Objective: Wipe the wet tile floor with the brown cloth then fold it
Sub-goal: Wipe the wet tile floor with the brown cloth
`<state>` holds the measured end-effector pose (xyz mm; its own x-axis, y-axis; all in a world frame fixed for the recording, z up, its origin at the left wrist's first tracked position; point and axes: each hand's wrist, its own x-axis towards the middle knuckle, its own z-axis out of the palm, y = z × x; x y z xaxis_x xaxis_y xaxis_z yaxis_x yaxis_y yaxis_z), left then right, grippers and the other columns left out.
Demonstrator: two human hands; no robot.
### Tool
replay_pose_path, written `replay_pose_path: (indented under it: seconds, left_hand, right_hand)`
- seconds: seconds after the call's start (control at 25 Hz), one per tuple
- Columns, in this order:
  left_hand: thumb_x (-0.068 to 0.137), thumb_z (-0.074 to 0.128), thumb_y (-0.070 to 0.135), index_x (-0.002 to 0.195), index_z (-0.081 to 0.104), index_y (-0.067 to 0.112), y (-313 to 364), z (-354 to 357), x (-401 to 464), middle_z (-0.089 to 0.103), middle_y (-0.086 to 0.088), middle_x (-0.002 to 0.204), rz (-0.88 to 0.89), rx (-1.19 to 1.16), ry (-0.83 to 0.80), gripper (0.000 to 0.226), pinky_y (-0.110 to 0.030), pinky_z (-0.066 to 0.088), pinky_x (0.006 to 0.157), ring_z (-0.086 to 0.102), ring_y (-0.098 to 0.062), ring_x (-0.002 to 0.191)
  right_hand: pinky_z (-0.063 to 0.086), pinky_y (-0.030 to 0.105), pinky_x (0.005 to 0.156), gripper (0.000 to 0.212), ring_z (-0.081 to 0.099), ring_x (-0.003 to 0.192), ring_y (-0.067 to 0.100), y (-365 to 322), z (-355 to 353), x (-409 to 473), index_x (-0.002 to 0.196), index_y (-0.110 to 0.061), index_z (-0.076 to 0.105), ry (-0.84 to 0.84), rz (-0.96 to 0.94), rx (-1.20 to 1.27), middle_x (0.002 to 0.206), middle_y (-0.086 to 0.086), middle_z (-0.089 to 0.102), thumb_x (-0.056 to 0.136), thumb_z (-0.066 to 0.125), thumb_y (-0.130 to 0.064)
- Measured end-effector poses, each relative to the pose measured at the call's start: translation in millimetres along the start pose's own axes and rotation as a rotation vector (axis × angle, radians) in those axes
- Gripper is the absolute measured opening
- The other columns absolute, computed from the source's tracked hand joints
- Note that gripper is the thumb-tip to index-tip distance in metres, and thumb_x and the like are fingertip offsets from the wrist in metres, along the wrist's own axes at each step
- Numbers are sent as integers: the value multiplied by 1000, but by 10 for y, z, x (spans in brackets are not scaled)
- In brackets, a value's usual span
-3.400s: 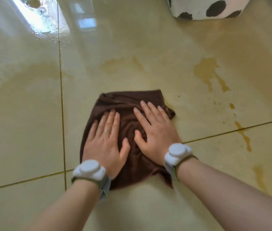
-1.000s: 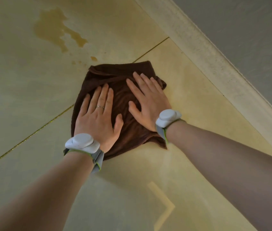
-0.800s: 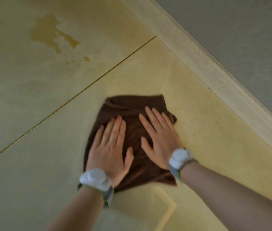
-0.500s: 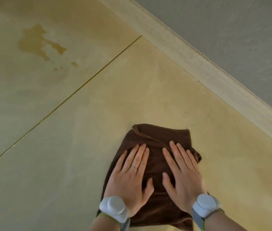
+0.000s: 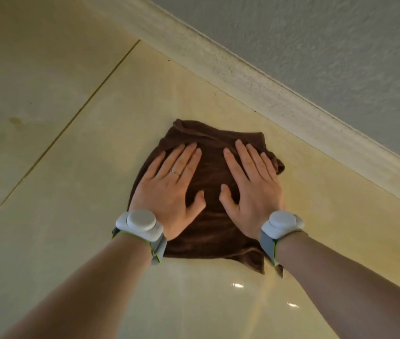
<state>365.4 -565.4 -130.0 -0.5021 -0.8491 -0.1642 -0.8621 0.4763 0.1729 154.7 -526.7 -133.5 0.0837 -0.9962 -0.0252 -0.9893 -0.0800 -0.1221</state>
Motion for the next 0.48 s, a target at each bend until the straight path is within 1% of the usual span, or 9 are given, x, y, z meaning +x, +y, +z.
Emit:
replay_pose_path:
  seconds: [0.08, 0.24, 0.48]
  left_hand:
    - [97, 30, 57, 163, 11, 17, -39, -35, 151, 11, 1, 170, 18, 20, -7, 79, -39, 9, 127, 11, -15, 157]
    - [97, 31, 57, 163, 11, 17, -53, -26, 142, 10, 1, 171, 25, 32, -15, 80, -39, 8, 128, 10, -16, 157]
    - [97, 32, 55, 163, 13, 17, -56, 13, 116, 11, 1, 170, 26, 16, 48, 79, -41, 11, 127, 11, -16, 157]
  right_hand:
    - [10, 41, 131, 67, 16, 159, 23, 19, -15, 55, 162, -20, 30, 5, 16, 8, 171, 6, 22, 101, 42, -45]
    - [7, 39, 131, 68, 15, 159, 23, -14, -44, 42, 162, -20, 31, -18, 26, 12, 171, 6, 22, 101, 43, -46]
    - [9, 39, 131, 67, 16, 159, 22, -29, -34, 22, 162, -21, 31, 0, 18, 0, 171, 5, 23, 101, 43, -46]
